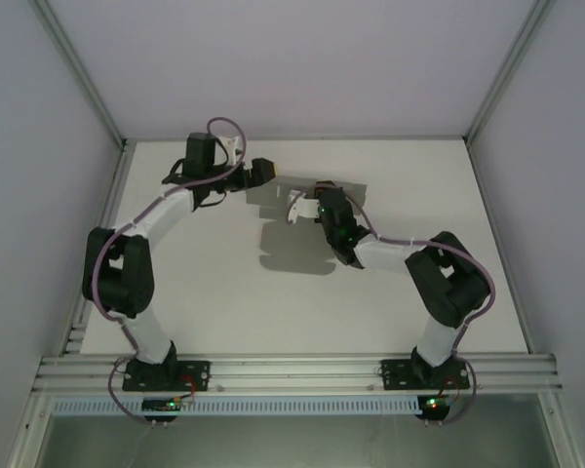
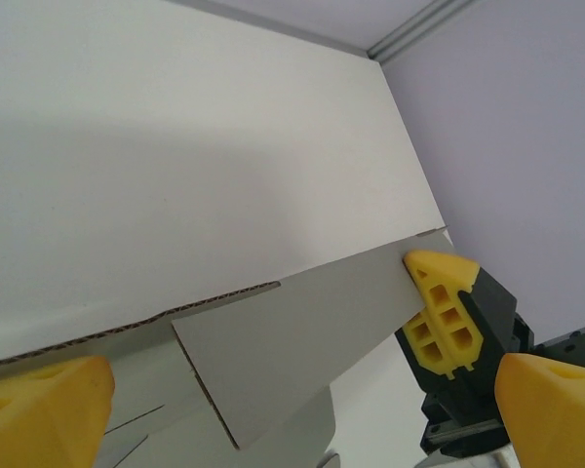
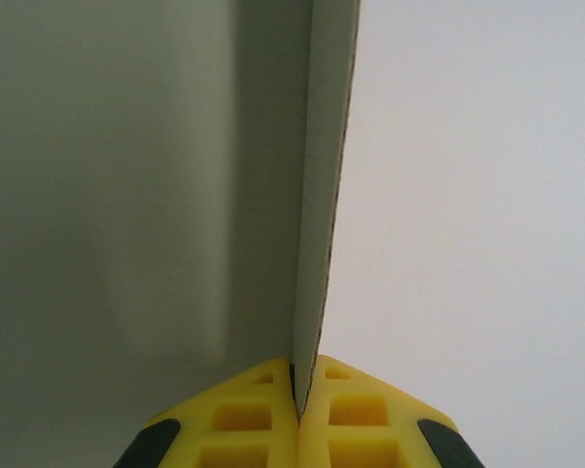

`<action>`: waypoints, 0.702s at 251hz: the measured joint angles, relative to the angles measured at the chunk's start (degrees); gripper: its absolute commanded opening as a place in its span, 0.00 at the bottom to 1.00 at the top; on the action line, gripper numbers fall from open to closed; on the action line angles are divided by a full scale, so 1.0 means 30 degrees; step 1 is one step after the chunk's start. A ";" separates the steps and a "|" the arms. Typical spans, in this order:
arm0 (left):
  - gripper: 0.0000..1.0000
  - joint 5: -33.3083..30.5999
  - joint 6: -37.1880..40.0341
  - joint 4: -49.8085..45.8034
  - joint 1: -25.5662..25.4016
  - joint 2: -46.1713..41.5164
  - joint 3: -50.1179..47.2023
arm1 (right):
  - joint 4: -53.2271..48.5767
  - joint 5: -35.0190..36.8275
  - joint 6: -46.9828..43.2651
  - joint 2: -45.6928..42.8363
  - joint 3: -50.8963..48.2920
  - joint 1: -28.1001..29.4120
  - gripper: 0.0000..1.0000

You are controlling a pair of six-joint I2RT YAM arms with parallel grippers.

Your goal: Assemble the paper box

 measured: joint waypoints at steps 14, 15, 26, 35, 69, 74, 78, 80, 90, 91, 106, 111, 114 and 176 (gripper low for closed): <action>1.00 0.0007 0.0146 -0.0270 -0.0066 0.0197 0.0321 | -0.0015 0.0029 0.0007 0.0000 0.0000 0.0000 0.00; 1.00 0.0015 0.0153 -0.0299 -0.0073 0.0204 0.0350 | -0.0015 0.0036 0.0007 0.0000 0.0000 0.0000 0.00; 1.00 -0.0015 0.0291 -0.0597 -0.0138 0.0255 0.0678 | -0.0015 0.0066 0.0015 0.0000 0.0000 -0.0007 0.00; 0.99 -0.0073 0.0459 -0.0911 -0.0182 0.0255 0.0991 | 0.0000 0.0095 0.0007 0.0000 0.0000 0.0000 0.00; 1.00 -0.0743 0.1501 -0.2229 -0.0306 0.0255 0.2601 | 0.0029 0.0102 0.0007 0.0058 0.0000 0.0015 0.00; 1.00 -0.0874 0.1647 -0.2382 -0.0321 0.0248 0.2812 | 0.0029 0.0117 0.0015 0.0080 0.0000 0.0015 0.00; 1.00 -0.0947 0.1734 -0.2455 -0.0350 0.0248 0.2943 | 0.0029 0.0131 0.0007 0.0087 0.0000 0.0015 0.00; 1.00 -0.0976 0.1785 -0.2499 -0.0372 0.0248 0.3002 | 0.0029 0.0146 0.0015 0.0102 0.0000 0.0015 0.00; 1.00 -0.1027 0.1982 -0.2710 -0.0408 0.0248 0.3330 | 0.0029 0.0175 0.0058 0.0146 0.0000 0.0022 0.00; 1.00 -0.1027 0.2011 -0.2732 -0.0408 0.0248 0.3351 | 0.0022 0.0175 0.0058 0.0146 0.0000 0.0022 0.00; 1.00 -0.0969 0.2200 -0.3162 -0.0437 0.0255 0.3687 | 0.0015 0.0291 0.0153 0.0204 0.0000 0.0058 0.00; 0.99 -0.0925 0.2251 -0.3315 -0.0459 0.0255 0.3781 | 0.0015 0.0328 0.0182 0.0211 0.0000 0.0073 0.00; 0.99 -0.0903 0.2288 -0.3381 -0.0481 0.0270 0.3832 | 0.0015 0.0328 0.0226 0.0211 0.0000 0.0073 0.00; 0.88 0.0022 0.2273 -0.3956 -0.1297 0.1005 0.3803 | 0.0102 0.0772 0.0874 0.0262 0.0131 0.0138 0.00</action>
